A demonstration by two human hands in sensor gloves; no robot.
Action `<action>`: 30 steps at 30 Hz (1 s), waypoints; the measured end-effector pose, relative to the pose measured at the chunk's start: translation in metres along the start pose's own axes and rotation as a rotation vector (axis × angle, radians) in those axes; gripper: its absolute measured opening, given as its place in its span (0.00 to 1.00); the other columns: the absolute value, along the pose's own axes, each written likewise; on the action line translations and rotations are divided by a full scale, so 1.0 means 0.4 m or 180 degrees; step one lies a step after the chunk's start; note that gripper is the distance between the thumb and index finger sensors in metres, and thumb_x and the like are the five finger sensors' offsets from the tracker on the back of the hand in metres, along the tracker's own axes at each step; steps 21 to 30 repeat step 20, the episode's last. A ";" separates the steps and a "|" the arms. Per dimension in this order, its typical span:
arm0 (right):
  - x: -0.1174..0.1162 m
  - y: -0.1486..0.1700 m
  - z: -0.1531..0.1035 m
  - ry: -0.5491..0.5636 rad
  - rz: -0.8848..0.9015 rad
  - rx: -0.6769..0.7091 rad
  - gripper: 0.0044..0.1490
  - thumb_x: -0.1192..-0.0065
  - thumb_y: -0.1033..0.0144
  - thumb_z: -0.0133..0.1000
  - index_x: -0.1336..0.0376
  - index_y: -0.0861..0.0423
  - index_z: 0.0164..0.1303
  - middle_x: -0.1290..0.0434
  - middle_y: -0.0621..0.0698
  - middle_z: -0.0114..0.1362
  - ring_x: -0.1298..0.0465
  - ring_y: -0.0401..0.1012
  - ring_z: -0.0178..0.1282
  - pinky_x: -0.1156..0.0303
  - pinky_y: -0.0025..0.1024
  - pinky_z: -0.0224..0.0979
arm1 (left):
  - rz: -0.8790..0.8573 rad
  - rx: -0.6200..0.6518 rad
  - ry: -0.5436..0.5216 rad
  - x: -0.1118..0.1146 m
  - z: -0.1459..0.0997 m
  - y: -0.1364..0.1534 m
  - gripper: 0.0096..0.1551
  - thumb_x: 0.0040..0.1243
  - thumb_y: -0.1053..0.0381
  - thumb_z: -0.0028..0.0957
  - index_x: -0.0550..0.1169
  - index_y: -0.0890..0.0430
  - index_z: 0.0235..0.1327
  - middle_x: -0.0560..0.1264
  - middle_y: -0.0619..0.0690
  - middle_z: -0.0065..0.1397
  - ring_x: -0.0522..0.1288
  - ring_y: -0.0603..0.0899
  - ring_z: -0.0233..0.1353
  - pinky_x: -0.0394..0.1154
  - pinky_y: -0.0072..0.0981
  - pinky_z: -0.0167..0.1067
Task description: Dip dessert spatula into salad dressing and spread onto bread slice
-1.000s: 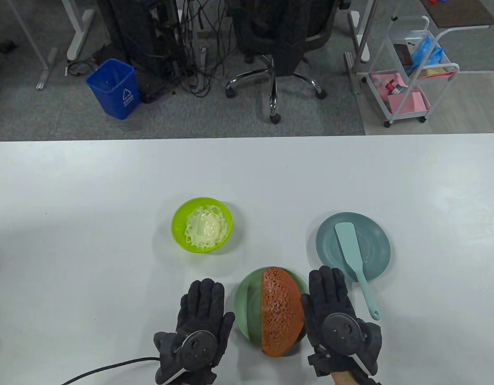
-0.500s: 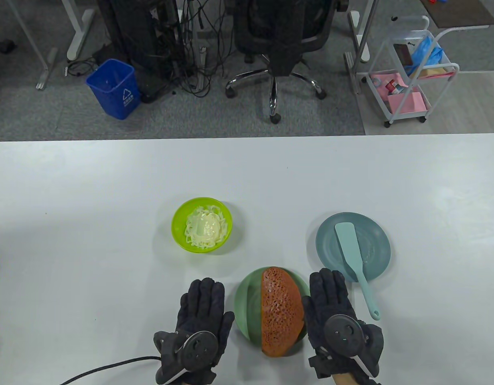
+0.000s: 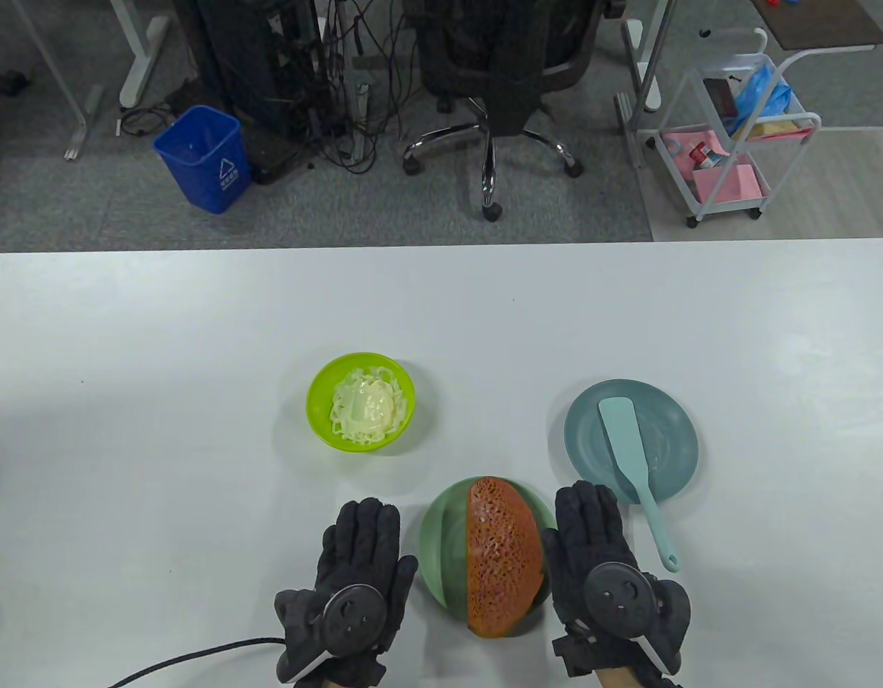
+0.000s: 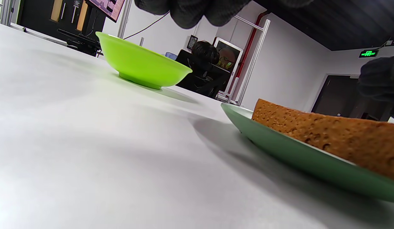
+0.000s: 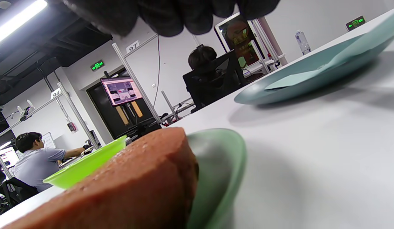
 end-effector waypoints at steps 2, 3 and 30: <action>0.000 0.000 0.000 0.0002 -0.0002 -0.0001 0.36 0.48 0.49 0.63 0.48 0.49 0.80 0.48 0.53 0.85 0.52 0.53 0.87 0.45 0.49 0.83 | -0.0004 0.0003 -0.0002 0.001 0.000 0.001 0.41 0.36 0.37 0.63 0.58 0.58 0.85 0.53 0.63 0.86 0.52 0.72 0.84 0.51 0.64 0.75; 0.000 0.000 -0.001 0.0003 0.0000 -0.0001 0.36 0.48 0.49 0.63 0.48 0.49 0.80 0.48 0.53 0.85 0.52 0.53 0.86 0.45 0.49 0.83 | -0.0002 0.0004 -0.0003 0.001 0.000 0.001 0.42 0.36 0.37 0.63 0.58 0.59 0.85 0.53 0.63 0.86 0.52 0.72 0.84 0.51 0.64 0.75; 0.000 0.001 -0.006 -0.0022 -0.0009 0.0002 0.36 0.48 0.49 0.63 0.48 0.49 0.80 0.48 0.53 0.85 0.51 0.53 0.86 0.45 0.49 0.83 | -0.0001 -0.0019 0.0041 0.004 0.001 0.003 0.42 0.37 0.36 0.63 0.58 0.59 0.85 0.53 0.63 0.86 0.52 0.72 0.84 0.51 0.64 0.75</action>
Point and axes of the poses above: the tracker on the back of each hand, its own y axis roughly to the little-finger side, its own z axis roughly from the wrist to the fingertips, x = y × z, the point moved 1 cm from there along z, roughly from the wrist to the fingertips
